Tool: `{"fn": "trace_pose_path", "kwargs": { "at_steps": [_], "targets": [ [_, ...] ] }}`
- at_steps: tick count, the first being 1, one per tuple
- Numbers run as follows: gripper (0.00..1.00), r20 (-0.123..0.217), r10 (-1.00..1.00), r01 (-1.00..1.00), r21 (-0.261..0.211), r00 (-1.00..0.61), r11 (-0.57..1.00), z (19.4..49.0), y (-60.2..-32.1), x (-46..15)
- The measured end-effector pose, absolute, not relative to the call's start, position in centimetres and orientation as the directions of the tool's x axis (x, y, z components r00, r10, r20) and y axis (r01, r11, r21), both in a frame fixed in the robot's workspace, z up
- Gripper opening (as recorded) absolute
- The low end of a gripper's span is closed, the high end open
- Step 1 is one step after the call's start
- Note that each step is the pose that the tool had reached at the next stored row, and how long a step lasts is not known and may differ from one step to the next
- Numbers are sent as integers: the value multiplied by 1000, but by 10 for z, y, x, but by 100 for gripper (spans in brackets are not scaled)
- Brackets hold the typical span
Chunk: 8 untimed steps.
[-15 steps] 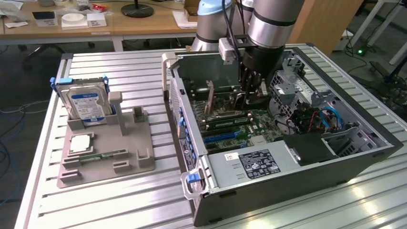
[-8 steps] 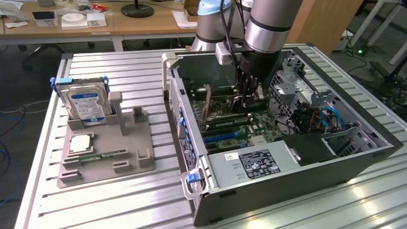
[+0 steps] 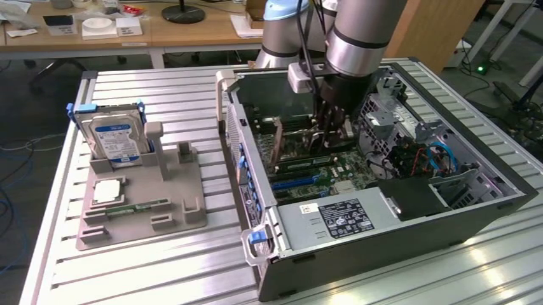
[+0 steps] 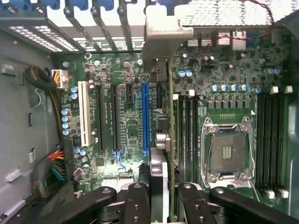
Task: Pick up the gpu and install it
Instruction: 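Insert the gpu into the slot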
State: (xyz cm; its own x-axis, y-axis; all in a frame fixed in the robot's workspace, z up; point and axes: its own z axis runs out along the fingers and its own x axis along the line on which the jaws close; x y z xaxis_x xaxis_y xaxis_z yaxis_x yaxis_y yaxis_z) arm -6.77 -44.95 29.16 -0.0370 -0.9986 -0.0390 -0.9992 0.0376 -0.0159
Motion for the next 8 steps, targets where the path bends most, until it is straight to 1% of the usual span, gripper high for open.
{"fn": "trace_pose_path", "kwargs": {
  "at_steps": [8],
  "targets": [
    [28, -39, -999, -999, -16, -32, 33, 289, -450, -75]
  ]
}}
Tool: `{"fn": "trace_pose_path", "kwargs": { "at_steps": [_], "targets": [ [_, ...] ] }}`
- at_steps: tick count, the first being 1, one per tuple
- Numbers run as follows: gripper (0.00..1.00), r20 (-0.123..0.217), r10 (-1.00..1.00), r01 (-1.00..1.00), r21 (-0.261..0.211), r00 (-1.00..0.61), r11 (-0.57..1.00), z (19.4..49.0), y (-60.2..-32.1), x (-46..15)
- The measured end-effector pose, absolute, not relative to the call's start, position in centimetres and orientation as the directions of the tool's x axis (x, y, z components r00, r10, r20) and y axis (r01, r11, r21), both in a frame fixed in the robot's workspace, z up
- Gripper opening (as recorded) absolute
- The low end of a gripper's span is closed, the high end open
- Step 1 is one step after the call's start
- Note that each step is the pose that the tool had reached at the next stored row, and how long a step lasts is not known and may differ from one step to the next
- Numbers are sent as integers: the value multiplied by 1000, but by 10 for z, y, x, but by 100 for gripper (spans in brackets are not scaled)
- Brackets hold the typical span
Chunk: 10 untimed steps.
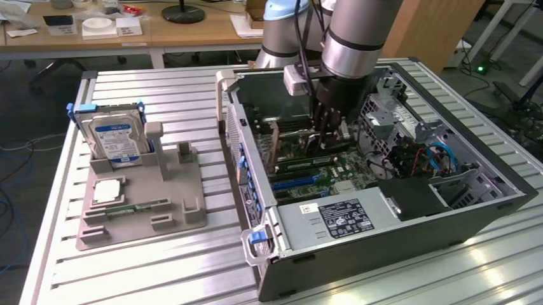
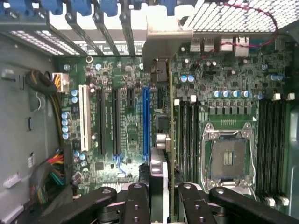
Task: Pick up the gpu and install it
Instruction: 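Insert the gpu into the slot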
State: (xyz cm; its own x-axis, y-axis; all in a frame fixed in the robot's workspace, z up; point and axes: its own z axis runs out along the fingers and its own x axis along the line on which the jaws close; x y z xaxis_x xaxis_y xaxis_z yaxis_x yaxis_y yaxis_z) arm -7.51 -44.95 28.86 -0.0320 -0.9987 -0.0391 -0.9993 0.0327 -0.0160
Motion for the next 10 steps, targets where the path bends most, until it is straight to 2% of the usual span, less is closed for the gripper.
{"fn": "trace_pose_path", "kwargs": {
  "at_steps": [10],
  "targets": [
    [28, -39, -999, -999, -25, -38, 39, 274, -451, -77]
  ]
}}
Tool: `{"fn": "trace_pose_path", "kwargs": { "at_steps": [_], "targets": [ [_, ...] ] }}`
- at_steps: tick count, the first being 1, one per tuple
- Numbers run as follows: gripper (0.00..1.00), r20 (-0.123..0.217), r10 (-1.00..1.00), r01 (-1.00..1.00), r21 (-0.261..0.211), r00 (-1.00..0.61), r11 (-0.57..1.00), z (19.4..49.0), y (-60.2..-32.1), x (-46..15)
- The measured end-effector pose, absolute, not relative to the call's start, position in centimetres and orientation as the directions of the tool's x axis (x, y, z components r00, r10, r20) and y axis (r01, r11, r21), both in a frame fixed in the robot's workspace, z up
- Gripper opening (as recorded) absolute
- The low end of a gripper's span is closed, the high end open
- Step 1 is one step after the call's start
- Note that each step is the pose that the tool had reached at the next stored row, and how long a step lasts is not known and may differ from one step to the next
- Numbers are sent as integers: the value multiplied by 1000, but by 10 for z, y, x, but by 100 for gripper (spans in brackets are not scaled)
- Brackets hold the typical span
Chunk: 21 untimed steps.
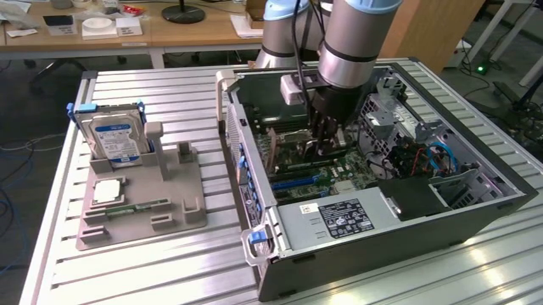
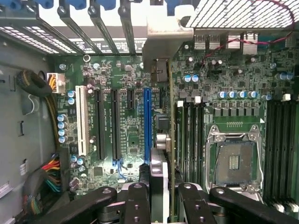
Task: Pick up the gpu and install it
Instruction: 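Insert the gpu into the slot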
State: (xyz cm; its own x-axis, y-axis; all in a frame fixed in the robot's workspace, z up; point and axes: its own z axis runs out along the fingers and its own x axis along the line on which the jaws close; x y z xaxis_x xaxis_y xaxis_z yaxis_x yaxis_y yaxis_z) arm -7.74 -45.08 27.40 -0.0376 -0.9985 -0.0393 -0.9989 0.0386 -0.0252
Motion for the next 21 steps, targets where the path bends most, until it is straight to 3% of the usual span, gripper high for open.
{"fn": "trace_pose_path", "kwargs": {
  "at_steps": [21],
  "targets": [
    [28, -39, -999, -999, -17, -38, 39, 259, -456, -84]
  ]
}}
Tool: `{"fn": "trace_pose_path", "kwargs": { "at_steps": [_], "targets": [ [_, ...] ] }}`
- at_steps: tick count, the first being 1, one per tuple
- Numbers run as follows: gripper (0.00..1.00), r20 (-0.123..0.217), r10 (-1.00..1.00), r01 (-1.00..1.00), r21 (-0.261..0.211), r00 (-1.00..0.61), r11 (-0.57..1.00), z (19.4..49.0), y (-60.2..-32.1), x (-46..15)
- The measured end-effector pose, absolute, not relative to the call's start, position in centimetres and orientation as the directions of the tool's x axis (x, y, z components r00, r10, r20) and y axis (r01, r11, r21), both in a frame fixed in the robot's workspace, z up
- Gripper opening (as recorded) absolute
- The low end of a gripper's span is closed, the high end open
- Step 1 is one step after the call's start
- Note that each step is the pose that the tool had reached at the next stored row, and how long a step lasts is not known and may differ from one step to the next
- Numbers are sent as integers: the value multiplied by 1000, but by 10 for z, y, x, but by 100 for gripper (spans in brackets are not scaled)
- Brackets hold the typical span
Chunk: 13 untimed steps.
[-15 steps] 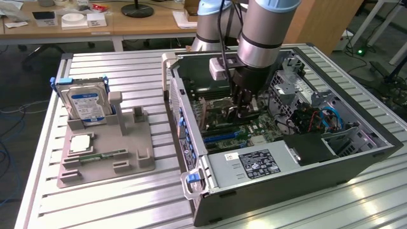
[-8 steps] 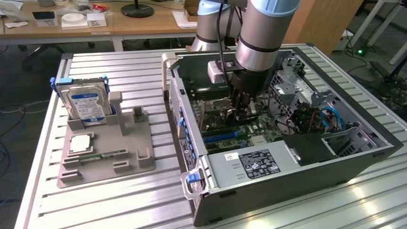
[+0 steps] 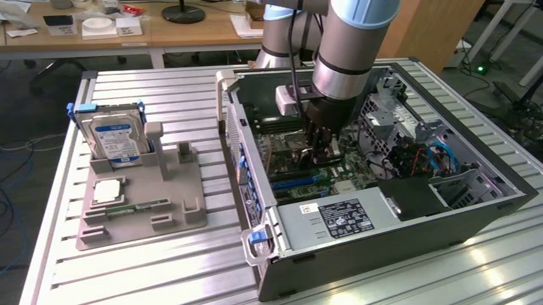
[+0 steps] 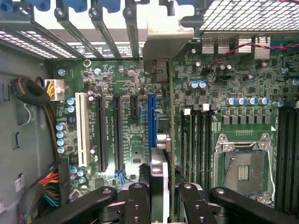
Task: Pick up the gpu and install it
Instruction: 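Insert the gpu into the slot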
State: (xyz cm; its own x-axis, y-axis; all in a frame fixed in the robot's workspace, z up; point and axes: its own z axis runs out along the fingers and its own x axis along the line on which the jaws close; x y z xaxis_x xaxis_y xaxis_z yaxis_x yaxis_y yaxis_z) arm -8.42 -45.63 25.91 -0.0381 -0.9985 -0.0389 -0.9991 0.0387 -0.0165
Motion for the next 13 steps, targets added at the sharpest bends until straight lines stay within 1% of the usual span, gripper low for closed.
{"fn": "trace_pose_path", "kwargs": {
  "at_steps": [13],
  "targets": [
    [28, -39, -999, -999, -15, -38, 39, 253, -460, -88]
  ]
}}
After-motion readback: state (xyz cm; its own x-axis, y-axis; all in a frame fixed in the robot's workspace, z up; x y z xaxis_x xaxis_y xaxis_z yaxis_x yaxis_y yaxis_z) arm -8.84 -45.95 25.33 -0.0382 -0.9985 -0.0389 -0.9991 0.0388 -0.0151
